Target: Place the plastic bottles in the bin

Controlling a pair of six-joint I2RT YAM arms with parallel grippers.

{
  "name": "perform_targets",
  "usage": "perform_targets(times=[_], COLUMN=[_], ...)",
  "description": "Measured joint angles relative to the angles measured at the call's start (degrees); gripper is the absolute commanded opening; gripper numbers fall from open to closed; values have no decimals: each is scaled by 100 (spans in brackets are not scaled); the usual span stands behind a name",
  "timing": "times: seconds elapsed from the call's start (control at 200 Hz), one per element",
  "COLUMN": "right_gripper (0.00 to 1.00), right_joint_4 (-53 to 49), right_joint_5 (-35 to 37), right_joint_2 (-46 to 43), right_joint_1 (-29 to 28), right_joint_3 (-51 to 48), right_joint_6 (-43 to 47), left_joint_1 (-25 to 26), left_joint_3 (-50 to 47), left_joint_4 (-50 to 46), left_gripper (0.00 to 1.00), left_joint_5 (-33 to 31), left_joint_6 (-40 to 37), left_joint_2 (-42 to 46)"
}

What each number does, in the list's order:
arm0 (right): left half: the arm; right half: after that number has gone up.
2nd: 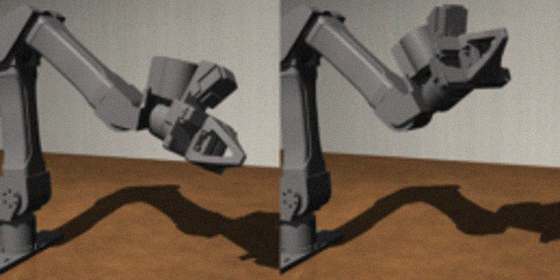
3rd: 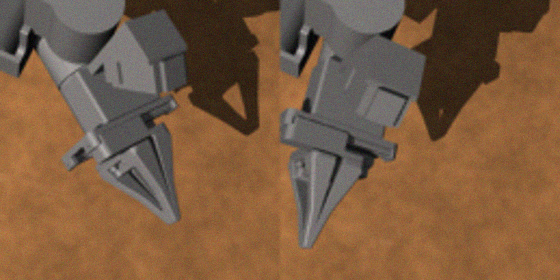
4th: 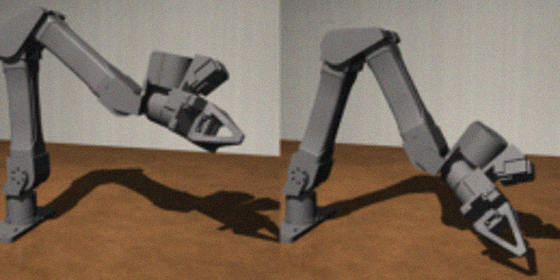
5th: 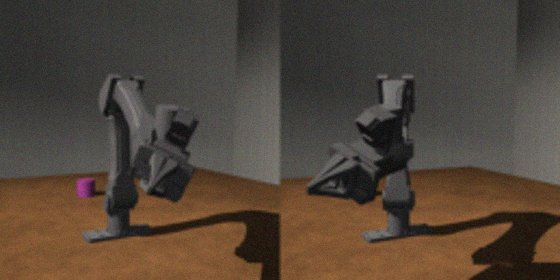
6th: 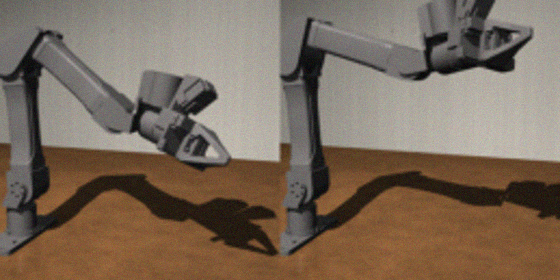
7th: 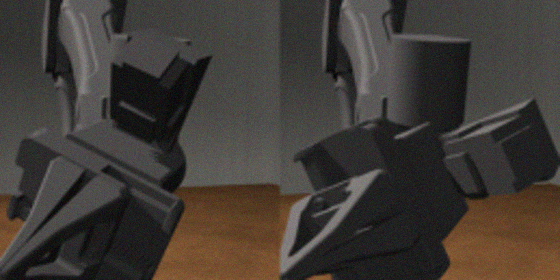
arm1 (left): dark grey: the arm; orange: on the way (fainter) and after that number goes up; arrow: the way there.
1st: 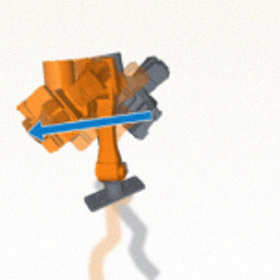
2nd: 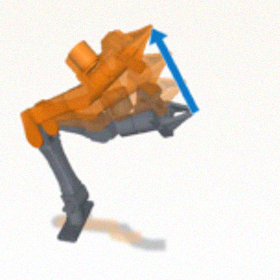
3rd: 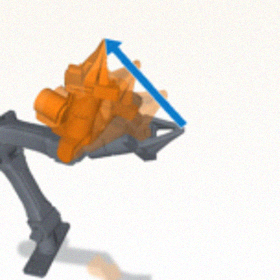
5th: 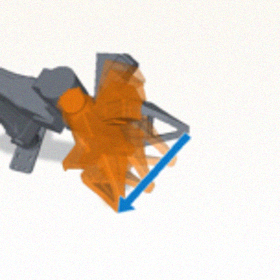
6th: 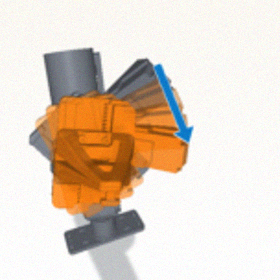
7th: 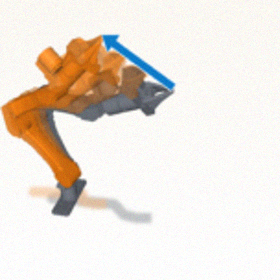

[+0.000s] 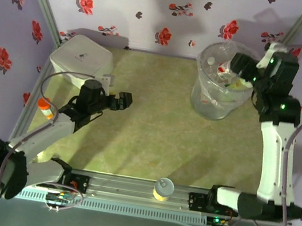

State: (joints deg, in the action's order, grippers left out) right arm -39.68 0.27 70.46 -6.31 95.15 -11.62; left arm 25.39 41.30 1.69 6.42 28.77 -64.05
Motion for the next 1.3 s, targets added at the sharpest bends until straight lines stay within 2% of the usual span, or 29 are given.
perform_targets(times=[0.065,0.175,0.28,0.405,0.52,0.67,0.78,0.925,1.13,1.3], right_gripper=[99,100,100,100,100,100,100,100,100,100], right_joint_4=[138,358,654,1268,1735,2662,3609,4712,5984,7082], right_joint_5=[295,765,1150,1399,1705,2199,2291,2317,2306,2090], right_joint_2=[-442,-1150,-1679,-2085,-2170,-2155,-1882,-1040,-61,750], right_joint_1=[-402,-879,-896,-896,-896,-767,-354,140,271,295], right_joint_3=[-675,-1937,-3082,-4376,-5318,-6365,-7066,-7602,-7580,-7416], right_joint_6=[321,754,892,916,879,706,461,114,107,269], left_joint_1=[-133,-361,-651,-1193,-1617,-1849,-1939,-2041,-2129,-2210], left_joint_3=[140,297,273,74,-256,-667,-1034,-1226,-1167,-1091], left_joint_4=[-345,-758,-929,-903,-678,-138,544,1259,2175,2734], left_gripper=[100,100,100,100,100,100,100,100,100,100], left_joint_5=[-310,-979,-1622,-2024,-2326,-2597,-2669,-2697,-2588,-2406], left_joint_6=[-179,-450,-629,-651,-682,-962,-1283,-1683,-2109,-2385], left_joint_2=[208,422,450,404,337,201,-133,-879,-1893,-2221])
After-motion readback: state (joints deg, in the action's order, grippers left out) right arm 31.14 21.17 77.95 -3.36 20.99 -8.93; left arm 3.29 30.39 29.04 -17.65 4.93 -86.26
